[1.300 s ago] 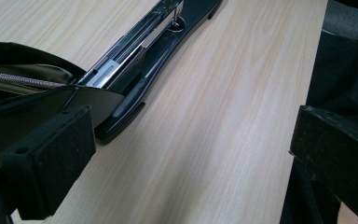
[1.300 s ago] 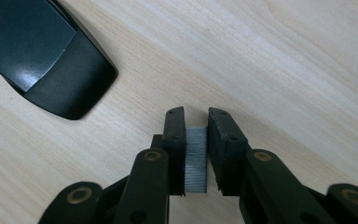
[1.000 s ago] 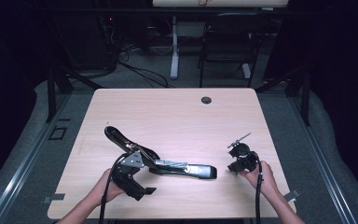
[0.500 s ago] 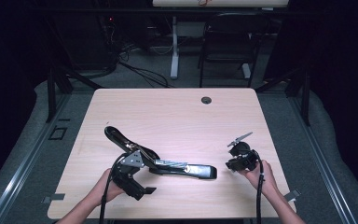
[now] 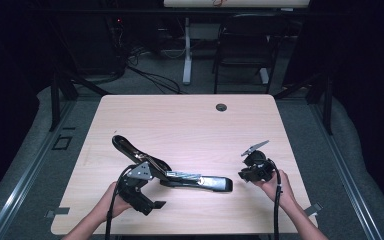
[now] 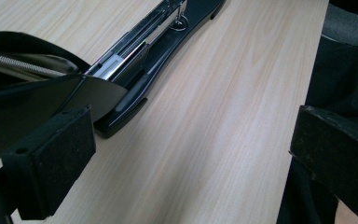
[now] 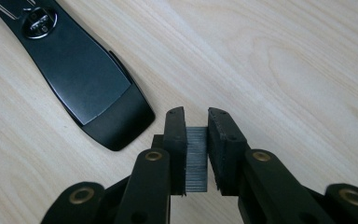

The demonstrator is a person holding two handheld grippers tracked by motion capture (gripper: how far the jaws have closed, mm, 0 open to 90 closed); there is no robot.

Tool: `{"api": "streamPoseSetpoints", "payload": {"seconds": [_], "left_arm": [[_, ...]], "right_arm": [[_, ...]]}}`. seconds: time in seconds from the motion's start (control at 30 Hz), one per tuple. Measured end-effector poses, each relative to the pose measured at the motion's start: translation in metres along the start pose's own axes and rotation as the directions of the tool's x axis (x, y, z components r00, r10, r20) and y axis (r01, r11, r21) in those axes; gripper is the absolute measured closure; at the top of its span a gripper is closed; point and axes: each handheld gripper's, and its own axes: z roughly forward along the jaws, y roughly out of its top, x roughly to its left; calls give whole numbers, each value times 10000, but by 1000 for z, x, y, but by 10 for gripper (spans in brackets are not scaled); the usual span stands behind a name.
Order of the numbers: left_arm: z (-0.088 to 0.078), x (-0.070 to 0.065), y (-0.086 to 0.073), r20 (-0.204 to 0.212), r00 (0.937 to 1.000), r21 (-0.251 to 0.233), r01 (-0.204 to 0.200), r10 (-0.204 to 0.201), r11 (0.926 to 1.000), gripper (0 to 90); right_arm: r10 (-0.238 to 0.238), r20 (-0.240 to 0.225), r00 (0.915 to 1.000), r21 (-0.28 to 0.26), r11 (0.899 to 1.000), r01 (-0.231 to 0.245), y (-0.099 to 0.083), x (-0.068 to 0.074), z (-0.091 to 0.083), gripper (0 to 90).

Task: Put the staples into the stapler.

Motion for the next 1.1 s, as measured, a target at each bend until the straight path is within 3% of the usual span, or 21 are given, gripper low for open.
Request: {"api": "streamPoseSetpoints", "payload": {"seconds": [0.07, 0.1, 0.63, 0.8, 1.1], "left_arm": [[-3, 0, -2, -197, 9998, 26, 13, -12, 10000, 0], [-3, 0, -2, -65, 10000, -51, 55, -56, 10000, 0], [-5, -1, -4, -88, 9999, -72, 68, -69, 10000, 0], [-6, 0, -5, -90, 9999, -61, 92, -92, 9999, 0], [-6, 1, -5, -42, 10000, -97, -28, 27, 9999, 0]], "right_arm": [[-27, -116, 9999, -242, 9997, 24, 3, 2, 2, 781], [-96, -112, 9999, -292, 9995, 93, 4, 2, 3, 781], [-574, -175, 9982, -581, 9967, 563, 9, 8, 4, 782], [-1026, -140, 9946, -1058, 9893, 1005, 12, 14, 2, 782], [-1300, -220, 9913, -1190, 9848, 1266, 17, 22, 3, 781]]}}
